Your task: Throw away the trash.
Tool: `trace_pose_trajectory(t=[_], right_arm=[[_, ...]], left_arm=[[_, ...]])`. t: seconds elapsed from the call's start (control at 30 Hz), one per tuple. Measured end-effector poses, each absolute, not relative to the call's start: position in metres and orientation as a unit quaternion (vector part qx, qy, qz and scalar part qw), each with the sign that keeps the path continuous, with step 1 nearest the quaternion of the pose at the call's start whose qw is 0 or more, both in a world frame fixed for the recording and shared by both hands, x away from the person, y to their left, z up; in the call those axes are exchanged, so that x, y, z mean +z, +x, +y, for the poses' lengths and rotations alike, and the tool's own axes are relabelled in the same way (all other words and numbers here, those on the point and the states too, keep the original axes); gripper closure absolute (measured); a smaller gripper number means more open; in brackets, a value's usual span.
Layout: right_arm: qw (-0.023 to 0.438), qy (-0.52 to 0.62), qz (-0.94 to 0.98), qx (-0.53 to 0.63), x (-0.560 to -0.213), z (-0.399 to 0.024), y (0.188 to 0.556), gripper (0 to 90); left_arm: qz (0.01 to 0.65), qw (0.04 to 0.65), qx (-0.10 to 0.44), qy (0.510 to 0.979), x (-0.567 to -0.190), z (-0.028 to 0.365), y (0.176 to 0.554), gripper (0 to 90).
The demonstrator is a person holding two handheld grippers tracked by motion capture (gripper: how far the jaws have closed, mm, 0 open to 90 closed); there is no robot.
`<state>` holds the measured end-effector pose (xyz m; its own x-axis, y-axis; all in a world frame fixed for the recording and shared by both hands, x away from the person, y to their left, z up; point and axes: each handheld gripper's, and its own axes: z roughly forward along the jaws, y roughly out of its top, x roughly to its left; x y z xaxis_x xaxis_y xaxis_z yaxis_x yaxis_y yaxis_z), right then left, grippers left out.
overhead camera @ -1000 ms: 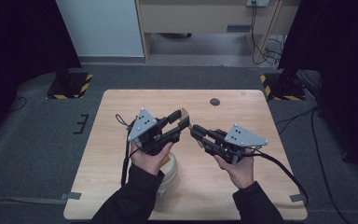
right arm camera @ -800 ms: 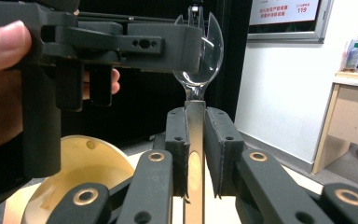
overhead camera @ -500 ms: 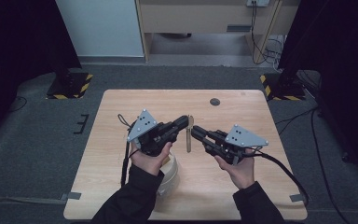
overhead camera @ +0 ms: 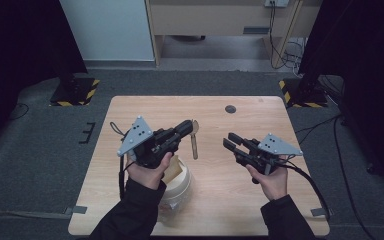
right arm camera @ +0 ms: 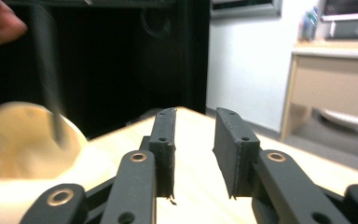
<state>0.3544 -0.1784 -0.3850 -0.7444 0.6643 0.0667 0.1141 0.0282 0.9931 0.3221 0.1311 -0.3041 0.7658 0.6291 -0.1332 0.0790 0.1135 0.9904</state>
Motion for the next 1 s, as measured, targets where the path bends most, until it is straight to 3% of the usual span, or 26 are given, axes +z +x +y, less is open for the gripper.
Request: trace_pose_trajectory(t=[0.43,0.6,1.0], right_arm=[[0.224,0.363,0.719,0.548,-0.438,-0.227,0.362,58.5],[0.225,0.383,0.727,0.524,-0.451,-0.243,0.361,50.4],[0.220,0.414,0.740,0.483,-0.470,-0.258,0.363,43.4]], left_arm=[[0.289,0.694,0.251,0.609,-0.293,0.187,0.316,86.7],[0.299,0.685,0.272,0.606,-0.297,0.207,0.314,86.7],[0.347,0.656,0.272,0.612,-0.347,0.241,0.306,86.6]])
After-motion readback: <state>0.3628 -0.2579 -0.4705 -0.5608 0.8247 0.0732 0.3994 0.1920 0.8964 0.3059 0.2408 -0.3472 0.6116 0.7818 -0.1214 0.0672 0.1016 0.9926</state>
